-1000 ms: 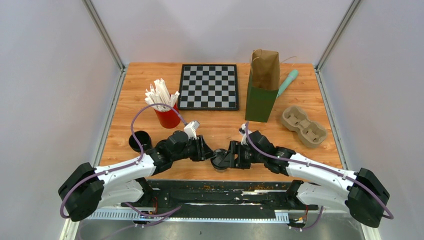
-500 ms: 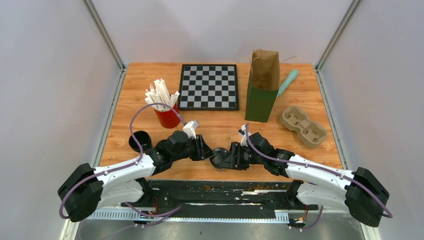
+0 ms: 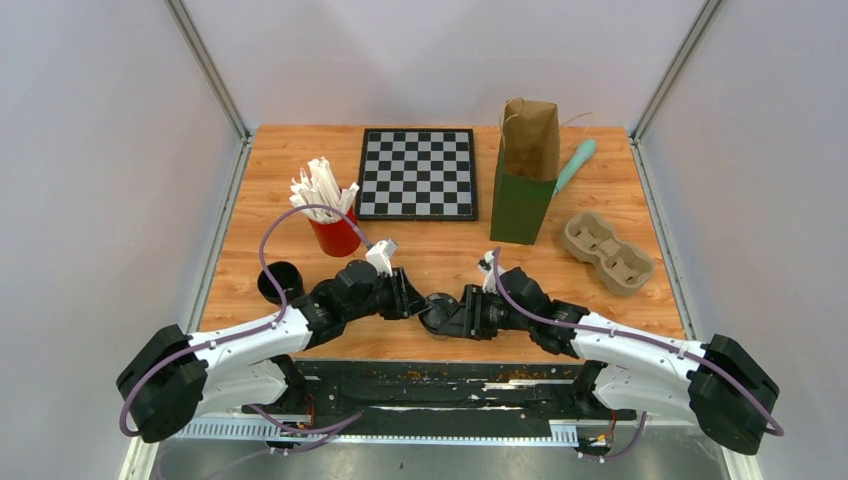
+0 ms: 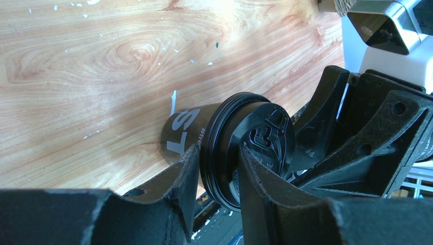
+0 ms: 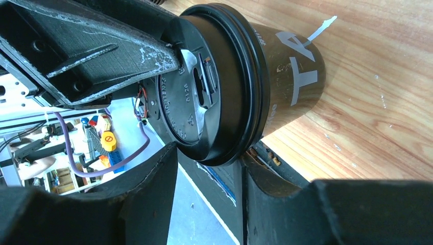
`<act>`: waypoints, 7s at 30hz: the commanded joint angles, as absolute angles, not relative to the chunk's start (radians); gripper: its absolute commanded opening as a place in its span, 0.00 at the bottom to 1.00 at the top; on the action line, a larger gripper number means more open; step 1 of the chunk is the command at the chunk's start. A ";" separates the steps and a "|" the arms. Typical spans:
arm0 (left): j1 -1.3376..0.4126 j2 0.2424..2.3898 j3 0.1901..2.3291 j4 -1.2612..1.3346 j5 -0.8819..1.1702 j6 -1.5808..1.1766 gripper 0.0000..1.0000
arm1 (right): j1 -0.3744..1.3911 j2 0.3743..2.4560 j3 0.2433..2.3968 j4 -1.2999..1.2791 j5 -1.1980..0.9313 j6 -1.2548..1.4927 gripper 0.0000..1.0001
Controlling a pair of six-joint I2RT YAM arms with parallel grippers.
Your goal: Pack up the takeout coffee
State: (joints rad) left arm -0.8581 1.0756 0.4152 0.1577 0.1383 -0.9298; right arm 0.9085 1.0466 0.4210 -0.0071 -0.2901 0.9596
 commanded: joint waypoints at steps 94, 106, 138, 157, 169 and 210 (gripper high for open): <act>-0.860 1.077 0.636 -0.186 0.094 -0.689 0.66 | 0.825 1.032 0.725 -0.187 -0.252 0.646 0.22; -0.834 1.050 0.527 -0.062 0.183 -0.751 0.61 | 0.825 1.185 0.713 -0.128 -0.300 0.653 0.21; -0.831 1.111 0.376 0.252 0.393 -0.949 0.69 | 0.825 1.168 0.602 -0.145 -0.244 0.674 0.20; -0.858 1.241 0.379 0.244 0.328 -0.970 0.58 | 0.825 1.138 0.517 -0.114 -0.218 0.696 0.20; -0.863 1.302 0.412 0.178 0.289 -0.917 0.45 | 0.825 1.141 0.447 -0.076 -0.191 0.687 0.20; -0.861 0.588 0.750 -0.627 -0.307 -0.425 1.00 | 0.981 1.225 1.020 -0.697 0.154 0.474 0.98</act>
